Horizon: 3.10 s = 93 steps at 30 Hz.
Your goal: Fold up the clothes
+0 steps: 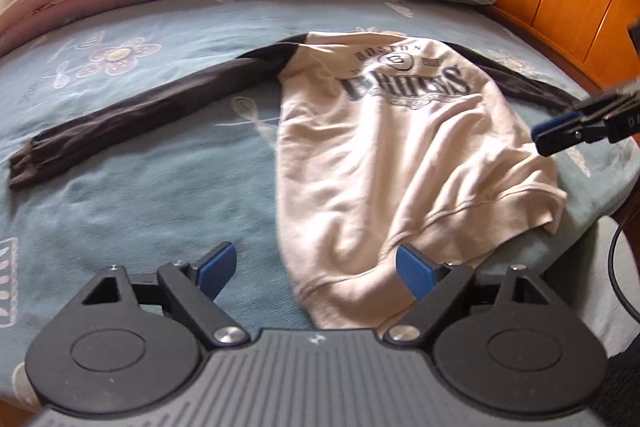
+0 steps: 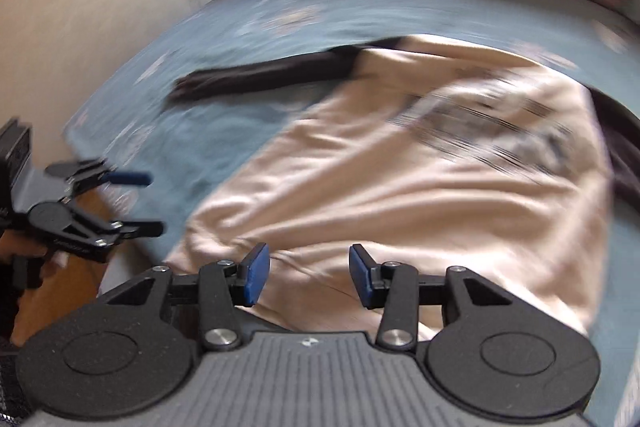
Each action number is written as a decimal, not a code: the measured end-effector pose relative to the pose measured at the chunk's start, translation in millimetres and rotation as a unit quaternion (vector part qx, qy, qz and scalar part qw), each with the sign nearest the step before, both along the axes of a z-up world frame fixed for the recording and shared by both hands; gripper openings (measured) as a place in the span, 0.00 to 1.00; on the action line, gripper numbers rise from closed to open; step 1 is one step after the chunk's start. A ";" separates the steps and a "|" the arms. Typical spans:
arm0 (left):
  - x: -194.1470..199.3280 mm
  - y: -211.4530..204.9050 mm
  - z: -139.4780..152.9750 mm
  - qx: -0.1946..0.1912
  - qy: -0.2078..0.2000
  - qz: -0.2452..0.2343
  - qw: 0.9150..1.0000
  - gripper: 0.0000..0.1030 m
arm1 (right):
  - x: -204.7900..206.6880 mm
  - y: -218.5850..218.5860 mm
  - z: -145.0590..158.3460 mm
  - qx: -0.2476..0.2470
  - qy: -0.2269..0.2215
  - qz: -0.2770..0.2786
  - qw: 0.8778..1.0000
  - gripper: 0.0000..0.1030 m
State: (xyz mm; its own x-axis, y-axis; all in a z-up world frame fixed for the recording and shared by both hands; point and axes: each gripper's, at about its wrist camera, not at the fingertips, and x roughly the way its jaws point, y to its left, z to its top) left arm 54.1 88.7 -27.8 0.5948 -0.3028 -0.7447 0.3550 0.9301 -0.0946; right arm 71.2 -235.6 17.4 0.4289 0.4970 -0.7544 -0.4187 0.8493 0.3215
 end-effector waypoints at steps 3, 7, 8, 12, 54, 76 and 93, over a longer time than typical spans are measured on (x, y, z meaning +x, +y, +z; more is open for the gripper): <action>3.9 -19.0 3.0 -0.008 0.002 -0.004 1.000 0.84 | -16.8 -62.3 -15.3 0.042 0.028 -0.101 0.994 0.51; 6.4 -42.5 3.4 -0.024 0.011 -0.014 1.000 0.85 | -40.2 -115.8 -55.0 0.121 0.081 -0.193 0.970 0.56; 6.7 -47.8 3.3 -0.026 0.014 -0.017 0.999 0.85 | -44.9 -125.0 -65.7 0.141 0.094 -0.209 0.963 0.57; 5.2 -63.6 4.2 -0.027 0.020 -0.024 0.999 0.85 | -51.6 -145.9 -102.1 0.201 0.128 -0.257 0.936 0.60; -4.7 -59.1 3.6 0.016 0.019 -0.026 0.999 0.86 | -63.1 -155.6 -63.1 -0.001 0.053 -0.239 0.970 0.24; -29.8 -249.7 -45.3 0.104 -0.073 -0.355 0.926 0.86 | -96.9 -154.6 -66.0 0.051 0.052 -0.242 0.968 0.75; -41.8 -271.7 -44.1 0.135 -0.178 -0.350 0.910 0.86 | -121.5 -188.0 -62.4 0.057 0.016 -0.240 0.969 0.77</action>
State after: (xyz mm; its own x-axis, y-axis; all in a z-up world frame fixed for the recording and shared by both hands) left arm 12.2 -183.0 -71.9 0.5445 -0.5341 -0.6467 0.8327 0.4370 0.3402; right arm -50.3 -423.6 -45.0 0.6088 0.3274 -0.7226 0.0267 0.9019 0.4311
